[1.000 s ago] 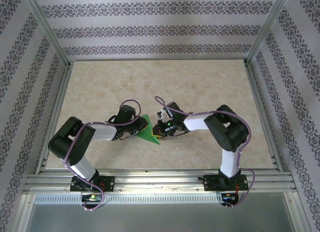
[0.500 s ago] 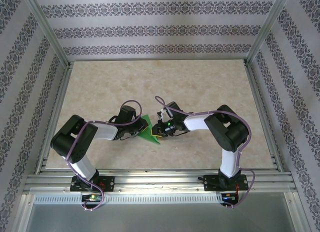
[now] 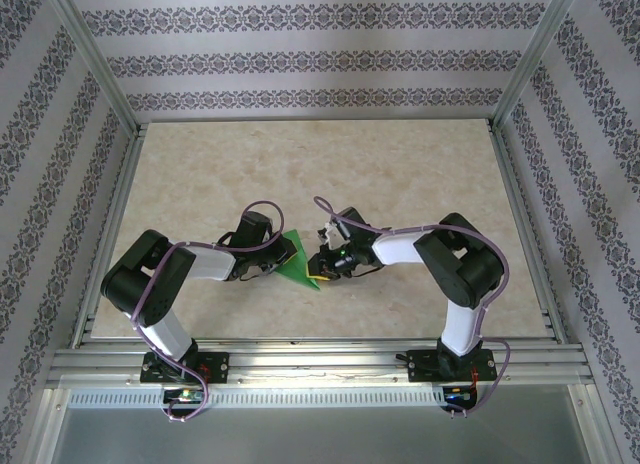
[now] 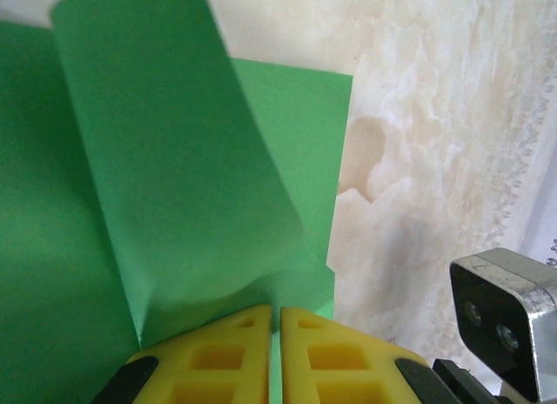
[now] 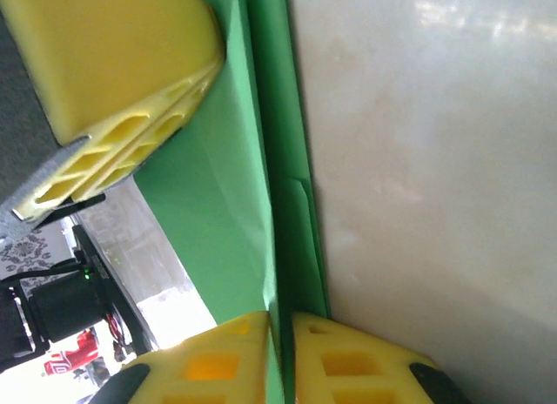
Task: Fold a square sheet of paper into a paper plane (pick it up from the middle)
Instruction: Fourth fold the wing at the center of the table.
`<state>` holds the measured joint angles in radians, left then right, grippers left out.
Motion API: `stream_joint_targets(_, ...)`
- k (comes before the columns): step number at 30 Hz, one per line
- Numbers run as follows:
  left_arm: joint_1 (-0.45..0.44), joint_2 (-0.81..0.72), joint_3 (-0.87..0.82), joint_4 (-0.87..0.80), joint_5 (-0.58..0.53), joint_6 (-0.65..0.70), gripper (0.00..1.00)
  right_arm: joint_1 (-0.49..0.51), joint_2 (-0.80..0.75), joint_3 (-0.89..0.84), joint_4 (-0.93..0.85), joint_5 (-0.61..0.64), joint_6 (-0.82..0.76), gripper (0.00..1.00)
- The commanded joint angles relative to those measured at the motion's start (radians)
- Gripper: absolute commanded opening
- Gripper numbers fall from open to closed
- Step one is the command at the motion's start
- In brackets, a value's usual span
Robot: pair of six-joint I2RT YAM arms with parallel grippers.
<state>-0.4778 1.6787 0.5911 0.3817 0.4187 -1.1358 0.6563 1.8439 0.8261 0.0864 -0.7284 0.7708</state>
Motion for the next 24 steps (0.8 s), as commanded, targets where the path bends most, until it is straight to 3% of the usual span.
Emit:
stream_joint_targets(1,-0.01,0.021,-0.028,-0.009,0.004,0.014,0.13,-0.004,-0.017,-0.038,-0.054,-0.022,-0.025,0.13)
stream_joint_targets(8,-0.011,0.021,-0.032,-0.001,0.004,0.01,0.12,-0.007,-0.012,-0.05,-0.077,-0.036,-0.069,0.14)
stream_joint_targets(15,-0.011,0.019,-0.041,0.024,0.011,0.012,0.12,-0.044,-0.058,-0.01,-0.066,-0.048,-0.029,0.22)
stream_joint_targets(24,-0.012,0.024,-0.048,0.049,0.02,0.007,0.11,-0.07,-0.004,0.052,-0.036,-0.122,0.004,0.18)
